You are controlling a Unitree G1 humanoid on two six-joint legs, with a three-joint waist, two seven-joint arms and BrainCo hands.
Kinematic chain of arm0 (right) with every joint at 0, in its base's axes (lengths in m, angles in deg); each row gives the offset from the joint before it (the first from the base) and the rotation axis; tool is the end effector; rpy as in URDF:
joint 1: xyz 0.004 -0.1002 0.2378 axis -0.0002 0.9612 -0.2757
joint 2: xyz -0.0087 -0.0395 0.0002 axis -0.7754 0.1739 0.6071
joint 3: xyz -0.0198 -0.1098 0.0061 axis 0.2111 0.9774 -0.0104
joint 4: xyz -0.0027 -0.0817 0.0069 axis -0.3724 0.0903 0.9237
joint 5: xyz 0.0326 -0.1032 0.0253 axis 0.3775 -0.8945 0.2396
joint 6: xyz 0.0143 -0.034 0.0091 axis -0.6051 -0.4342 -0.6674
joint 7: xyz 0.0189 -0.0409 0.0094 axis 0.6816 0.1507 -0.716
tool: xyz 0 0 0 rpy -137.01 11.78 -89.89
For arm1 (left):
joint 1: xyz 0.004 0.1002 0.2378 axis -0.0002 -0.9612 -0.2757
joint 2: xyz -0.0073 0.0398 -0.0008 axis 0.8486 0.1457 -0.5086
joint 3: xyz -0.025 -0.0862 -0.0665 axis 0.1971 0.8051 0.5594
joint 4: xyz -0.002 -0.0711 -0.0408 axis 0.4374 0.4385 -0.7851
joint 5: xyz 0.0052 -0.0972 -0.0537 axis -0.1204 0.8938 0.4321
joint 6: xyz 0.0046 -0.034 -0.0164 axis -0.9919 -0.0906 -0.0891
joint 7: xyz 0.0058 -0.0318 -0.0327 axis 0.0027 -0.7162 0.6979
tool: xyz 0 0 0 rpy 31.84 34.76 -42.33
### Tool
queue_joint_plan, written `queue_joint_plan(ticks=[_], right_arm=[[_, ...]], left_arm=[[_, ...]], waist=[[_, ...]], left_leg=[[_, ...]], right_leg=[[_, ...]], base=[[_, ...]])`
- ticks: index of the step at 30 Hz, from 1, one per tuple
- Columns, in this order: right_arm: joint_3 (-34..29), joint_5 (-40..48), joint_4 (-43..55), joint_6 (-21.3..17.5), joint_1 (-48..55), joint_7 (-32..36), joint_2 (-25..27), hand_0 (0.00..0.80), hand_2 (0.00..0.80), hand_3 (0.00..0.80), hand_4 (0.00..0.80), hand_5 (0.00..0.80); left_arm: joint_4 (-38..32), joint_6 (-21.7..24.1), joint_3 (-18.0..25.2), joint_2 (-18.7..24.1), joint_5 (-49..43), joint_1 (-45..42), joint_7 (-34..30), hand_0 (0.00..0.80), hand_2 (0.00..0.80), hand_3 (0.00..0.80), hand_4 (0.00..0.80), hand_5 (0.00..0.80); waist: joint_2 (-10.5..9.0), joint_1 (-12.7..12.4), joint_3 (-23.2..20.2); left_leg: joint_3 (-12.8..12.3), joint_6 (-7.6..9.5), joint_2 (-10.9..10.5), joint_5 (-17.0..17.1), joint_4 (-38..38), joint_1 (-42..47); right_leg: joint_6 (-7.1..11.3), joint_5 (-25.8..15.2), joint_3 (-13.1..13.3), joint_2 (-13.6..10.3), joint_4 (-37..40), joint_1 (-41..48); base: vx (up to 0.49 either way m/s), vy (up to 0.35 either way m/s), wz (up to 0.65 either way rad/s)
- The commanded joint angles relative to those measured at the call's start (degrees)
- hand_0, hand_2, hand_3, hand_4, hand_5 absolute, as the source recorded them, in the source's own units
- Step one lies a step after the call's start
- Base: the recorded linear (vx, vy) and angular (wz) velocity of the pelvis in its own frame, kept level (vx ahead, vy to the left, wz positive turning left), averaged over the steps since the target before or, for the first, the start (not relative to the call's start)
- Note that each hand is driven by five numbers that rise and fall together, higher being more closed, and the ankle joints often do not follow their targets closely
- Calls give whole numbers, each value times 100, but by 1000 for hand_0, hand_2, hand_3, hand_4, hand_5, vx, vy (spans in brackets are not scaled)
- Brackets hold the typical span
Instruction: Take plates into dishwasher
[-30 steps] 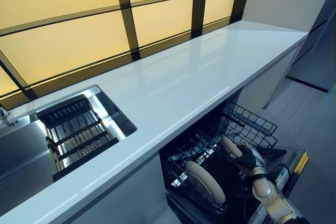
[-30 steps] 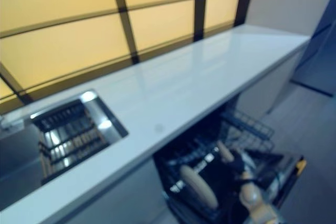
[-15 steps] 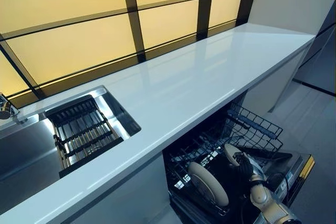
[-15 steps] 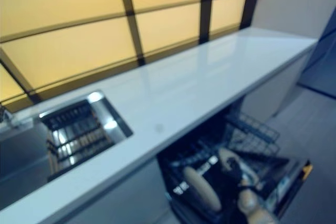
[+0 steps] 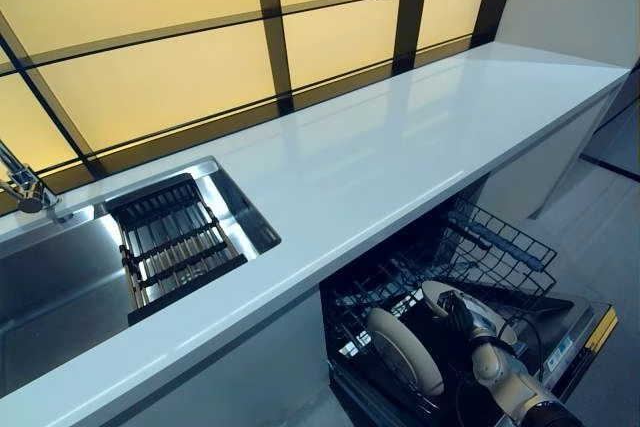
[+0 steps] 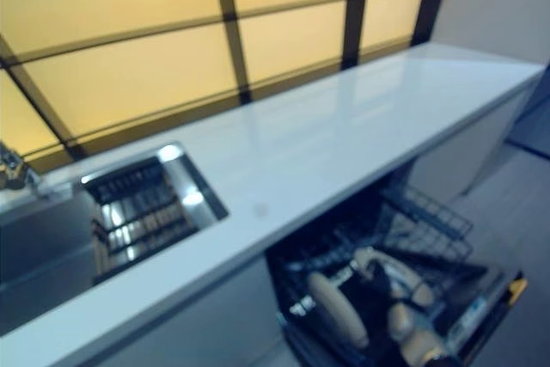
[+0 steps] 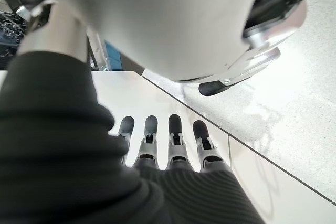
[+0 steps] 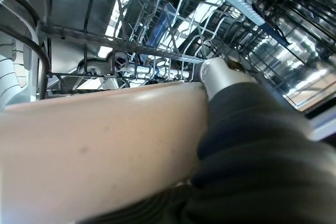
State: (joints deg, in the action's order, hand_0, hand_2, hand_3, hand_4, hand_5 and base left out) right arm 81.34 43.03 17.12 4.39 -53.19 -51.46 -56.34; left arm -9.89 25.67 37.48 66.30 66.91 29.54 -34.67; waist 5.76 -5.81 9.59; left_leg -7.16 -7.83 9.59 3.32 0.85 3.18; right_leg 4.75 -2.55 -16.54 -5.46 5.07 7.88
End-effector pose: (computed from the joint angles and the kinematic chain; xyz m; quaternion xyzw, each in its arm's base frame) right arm 0.2364 -0.2397 -0.0178 -0.5118 0.1360 -0.0086 0.8483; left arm 0.0920 0.2035 -0.1273 0.1540 0.4870 -0.1207 0.8512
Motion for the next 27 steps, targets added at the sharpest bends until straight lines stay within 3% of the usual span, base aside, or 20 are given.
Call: queue_joint_plan(ticks=[1, 17, 27], right_arm=[[172, -135, 9, -130, -605, -41, 79, 800, 800, 800, 800, 800], [-266, -67, 588, -386, -521, -223, 354, 800, 800, 800, 800, 800], [-599, 183, 339, -218, -861, 296, 875, 800, 800, 800, 800, 800]], left_arm=[[-21, 57, -334, 249, -173, 401, -51, 0, 0, 0, 0, 0], [-141, 38, -180, 300, -213, 269, -76, 0, 0, 0, 0, 0], [-79, -10, -127, 466, -236, 262, -178, 0, 0, 0, 0, 0]], waist=[[-338, -99, 116], [-404, -61, 152], [-497, -130, 179]], left_leg=[[92, 46, -178, 627, 217, -672], [46, 63, -130, 612, 250, -549], [44, 52, -77, 627, 238, -459]], right_leg=[[44, 247, -111, -145, -292, 138], [52, 225, -80, -91, -293, 160], [32, 234, -81, -29, -293, 292]], base=[[0, 0, 0], [2, -1, 0], [23, -17, 0]])
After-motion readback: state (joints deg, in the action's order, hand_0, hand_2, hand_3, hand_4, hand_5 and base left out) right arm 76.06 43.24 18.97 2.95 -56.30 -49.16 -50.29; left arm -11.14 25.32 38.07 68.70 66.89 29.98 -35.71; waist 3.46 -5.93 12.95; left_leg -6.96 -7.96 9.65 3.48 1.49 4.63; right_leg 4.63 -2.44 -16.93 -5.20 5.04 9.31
